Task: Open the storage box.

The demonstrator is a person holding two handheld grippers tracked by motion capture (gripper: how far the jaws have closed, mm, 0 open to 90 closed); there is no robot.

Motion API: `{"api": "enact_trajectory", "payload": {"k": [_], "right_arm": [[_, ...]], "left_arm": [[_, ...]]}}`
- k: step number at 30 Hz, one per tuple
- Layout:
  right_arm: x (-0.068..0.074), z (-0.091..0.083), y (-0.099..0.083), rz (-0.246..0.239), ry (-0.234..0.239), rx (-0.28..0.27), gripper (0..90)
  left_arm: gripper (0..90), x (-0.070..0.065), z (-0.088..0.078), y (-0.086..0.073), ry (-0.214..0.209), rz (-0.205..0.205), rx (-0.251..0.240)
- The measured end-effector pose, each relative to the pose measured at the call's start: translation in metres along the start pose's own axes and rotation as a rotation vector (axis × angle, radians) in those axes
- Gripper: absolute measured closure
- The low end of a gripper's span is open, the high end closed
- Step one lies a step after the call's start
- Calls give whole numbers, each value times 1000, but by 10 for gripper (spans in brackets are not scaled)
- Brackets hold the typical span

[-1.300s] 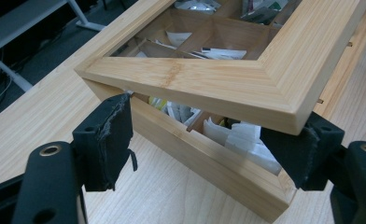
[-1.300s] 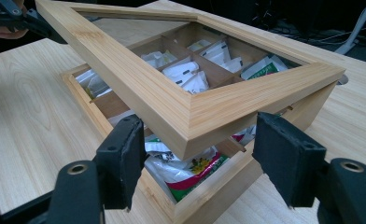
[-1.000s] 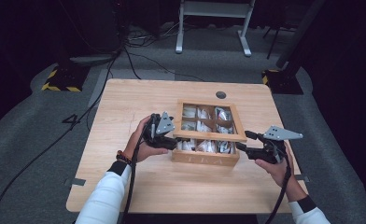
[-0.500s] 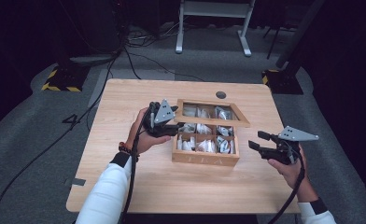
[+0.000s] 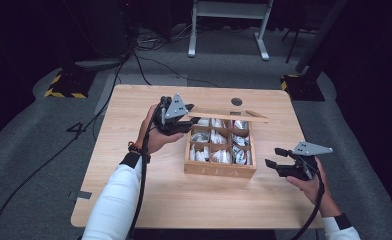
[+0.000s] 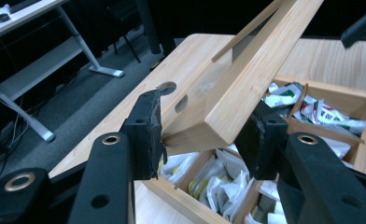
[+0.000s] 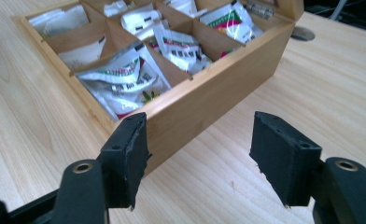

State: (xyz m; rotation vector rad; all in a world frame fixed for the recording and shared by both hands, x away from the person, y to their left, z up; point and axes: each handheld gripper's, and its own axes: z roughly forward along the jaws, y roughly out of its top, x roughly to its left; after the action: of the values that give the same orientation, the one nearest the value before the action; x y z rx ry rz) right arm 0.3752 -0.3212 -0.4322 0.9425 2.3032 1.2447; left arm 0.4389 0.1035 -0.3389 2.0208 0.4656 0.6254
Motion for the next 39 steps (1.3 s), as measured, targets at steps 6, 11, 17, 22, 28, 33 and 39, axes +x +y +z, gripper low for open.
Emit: {"api": "enact_trajectory", "payload": {"k": [6, 11, 17, 22, 28, 33, 39], "right_arm": [[-2, 4, -8, 16, -8, 30, 348], [-5, 6, -17, 20, -19, 60, 338], [-5, 12, -31, -11, -48, 105, 326], [-6, 14, -40, -8, -30, 108, 323], [-9, 13, -47, 13, -29, 101, 324], [-11, 13, -53, 24, -27, 102, 326], [-10, 19, -56, 17, -16, 109, 321]], "left_arm": [[544, 8, 3, 2, 10, -39, -44], [553, 13, 5, 6, 20, -55, -51], [564, 19, 8, 10, 29, -76, -65], [586, 24, 11, 12, 39, -87, -69], [590, 32, 13, 14, 29, -117, -87], [592, 39, 17, 17, 26, -142, -101], [593, 47, 22, 20, 37, -176, -124]]}}
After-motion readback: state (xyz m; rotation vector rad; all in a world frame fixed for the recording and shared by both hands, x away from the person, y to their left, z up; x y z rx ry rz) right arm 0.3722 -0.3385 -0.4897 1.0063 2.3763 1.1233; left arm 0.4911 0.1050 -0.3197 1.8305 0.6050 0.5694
